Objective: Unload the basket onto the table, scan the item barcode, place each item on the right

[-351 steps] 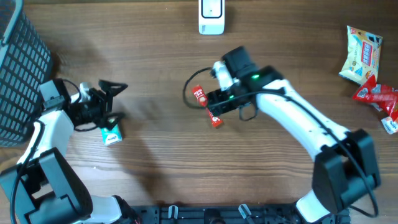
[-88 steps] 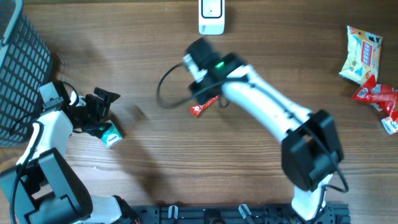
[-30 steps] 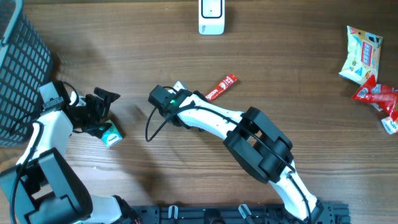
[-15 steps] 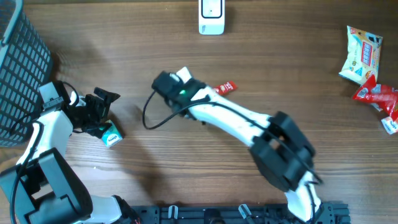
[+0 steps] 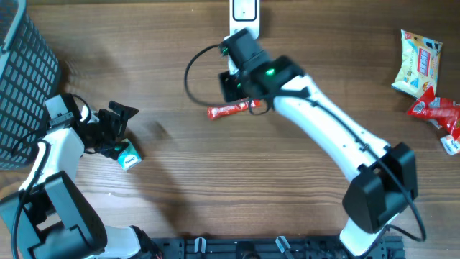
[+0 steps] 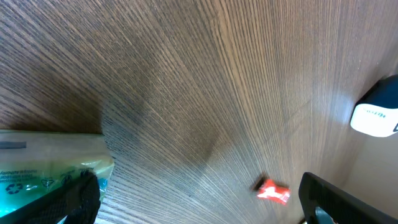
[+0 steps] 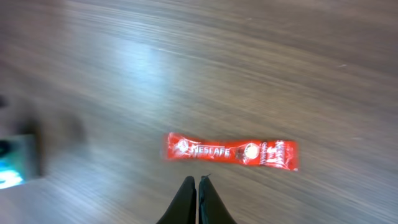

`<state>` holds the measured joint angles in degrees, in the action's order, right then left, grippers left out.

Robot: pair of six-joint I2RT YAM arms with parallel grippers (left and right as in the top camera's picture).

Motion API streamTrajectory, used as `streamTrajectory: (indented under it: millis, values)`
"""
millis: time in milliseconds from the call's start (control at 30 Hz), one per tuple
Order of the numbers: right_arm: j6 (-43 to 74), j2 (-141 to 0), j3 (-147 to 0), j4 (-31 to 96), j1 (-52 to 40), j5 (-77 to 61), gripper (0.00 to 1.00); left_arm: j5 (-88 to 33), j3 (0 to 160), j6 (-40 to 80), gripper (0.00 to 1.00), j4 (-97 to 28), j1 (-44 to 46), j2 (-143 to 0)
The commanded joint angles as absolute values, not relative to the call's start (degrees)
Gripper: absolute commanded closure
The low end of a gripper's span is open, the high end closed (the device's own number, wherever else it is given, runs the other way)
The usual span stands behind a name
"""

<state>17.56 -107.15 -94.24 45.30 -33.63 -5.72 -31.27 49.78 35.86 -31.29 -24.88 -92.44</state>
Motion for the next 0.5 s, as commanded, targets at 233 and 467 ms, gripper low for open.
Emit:
streamTrajectory:
  millis: [233,467]
  values:
    - [6.7,-106.0,-94.8,49.3,-22.6,-22.6,0.73,-30.3,49.9,34.7,0.00,-31.3,-25.1,-91.8]
    - [18.8,-107.7,-88.7,43.0,-23.0,-20.9,0.04,-30.3,49.9,34.7,0.00,-31.3,-25.1,-91.8]
